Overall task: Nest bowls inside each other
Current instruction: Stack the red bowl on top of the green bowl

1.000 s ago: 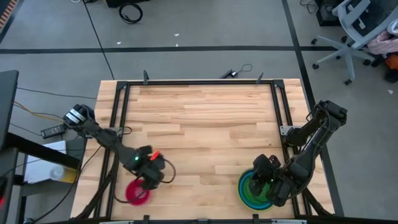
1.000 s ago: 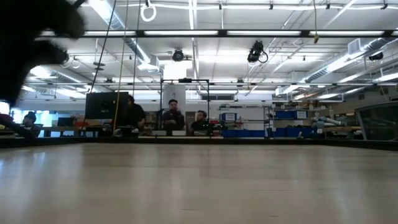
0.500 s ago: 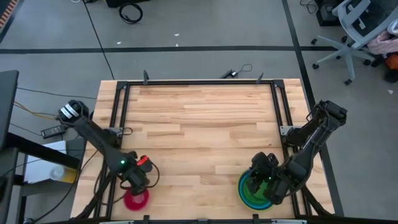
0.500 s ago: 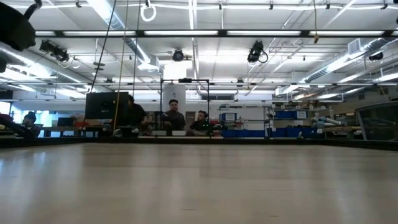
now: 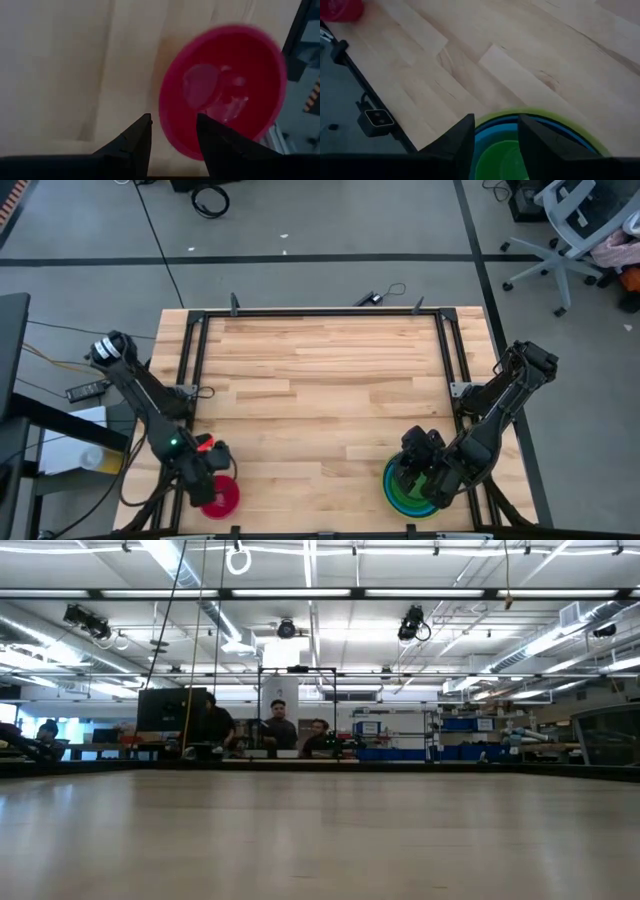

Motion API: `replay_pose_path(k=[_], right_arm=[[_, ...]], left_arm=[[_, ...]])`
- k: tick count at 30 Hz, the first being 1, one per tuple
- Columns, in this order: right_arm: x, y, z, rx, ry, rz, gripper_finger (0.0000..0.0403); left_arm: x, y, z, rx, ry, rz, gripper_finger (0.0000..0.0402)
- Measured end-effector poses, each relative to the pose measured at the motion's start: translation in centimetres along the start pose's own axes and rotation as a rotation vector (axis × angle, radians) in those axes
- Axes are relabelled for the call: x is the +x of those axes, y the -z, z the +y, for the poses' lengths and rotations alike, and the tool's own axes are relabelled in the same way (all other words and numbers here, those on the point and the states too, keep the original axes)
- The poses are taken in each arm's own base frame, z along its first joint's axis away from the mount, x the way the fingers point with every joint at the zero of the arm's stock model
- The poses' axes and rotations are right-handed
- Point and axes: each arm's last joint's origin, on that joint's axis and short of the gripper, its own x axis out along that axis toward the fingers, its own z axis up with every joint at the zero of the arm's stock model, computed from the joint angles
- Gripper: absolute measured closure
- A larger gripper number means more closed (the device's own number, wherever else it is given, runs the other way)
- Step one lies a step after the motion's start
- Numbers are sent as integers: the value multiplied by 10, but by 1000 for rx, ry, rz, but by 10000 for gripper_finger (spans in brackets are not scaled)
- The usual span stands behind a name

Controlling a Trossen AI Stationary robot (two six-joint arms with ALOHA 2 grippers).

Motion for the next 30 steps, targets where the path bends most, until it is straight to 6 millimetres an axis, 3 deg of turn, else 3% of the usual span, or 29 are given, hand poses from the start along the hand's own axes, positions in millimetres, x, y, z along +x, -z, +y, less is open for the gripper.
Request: replay_pose_path(k=[6,10,16,20,24,30], right_arm=[[1,-1,0,-17,2,-3,249],[3,-6,0,-36,9,-6,249],[7,-13,1,-31,20,-4,249],[11,-22,6,22,-17,-20,249],[17,-38,15,88,-85,-72,249],[28,-74,31,32,-210,-159,249]], left_arm=[[27,8,8,-82,92,-27,244],[36,11,20,-151,41,-55,254],[42,10,29,-202,4,-67,334],[39,-6,30,-269,44,-115,388],[31,-31,35,-334,-4,-260,381],[6,-80,46,-337,-84,-455,388]])
